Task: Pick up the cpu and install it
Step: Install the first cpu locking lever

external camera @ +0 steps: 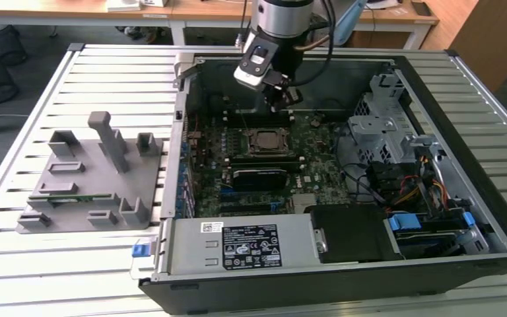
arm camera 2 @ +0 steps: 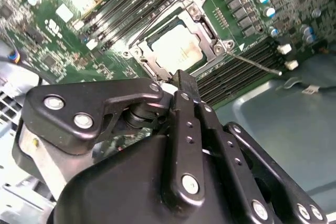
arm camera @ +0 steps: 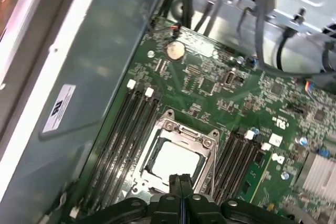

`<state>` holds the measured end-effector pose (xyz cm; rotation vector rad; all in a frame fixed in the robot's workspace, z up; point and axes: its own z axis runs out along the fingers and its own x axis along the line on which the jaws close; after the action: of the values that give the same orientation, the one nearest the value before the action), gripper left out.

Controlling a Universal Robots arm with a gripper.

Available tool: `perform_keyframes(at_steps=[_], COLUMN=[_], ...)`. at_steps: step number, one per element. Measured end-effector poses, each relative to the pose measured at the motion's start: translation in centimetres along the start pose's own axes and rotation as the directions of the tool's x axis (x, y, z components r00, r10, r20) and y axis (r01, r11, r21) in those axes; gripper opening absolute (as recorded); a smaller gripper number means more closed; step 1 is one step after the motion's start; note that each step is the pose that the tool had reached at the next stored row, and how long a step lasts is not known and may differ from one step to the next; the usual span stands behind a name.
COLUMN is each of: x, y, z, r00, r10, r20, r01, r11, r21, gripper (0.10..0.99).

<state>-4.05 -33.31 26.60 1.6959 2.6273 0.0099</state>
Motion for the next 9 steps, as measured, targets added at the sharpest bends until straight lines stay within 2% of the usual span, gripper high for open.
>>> perform_keyframes(at_steps=[4,9], x=[0.00,0.00], y=[0.00,0.00], z=[0.03,0.10], r00=[0.9973,0.9869], r10=[-0.074,-0.161], r20=[-0.0009,-0.0020], r01=[0.074,0.161], r11=[0.9973,0.9869], r21=[-0.001,-0.002], gripper=[0.106,0.106])
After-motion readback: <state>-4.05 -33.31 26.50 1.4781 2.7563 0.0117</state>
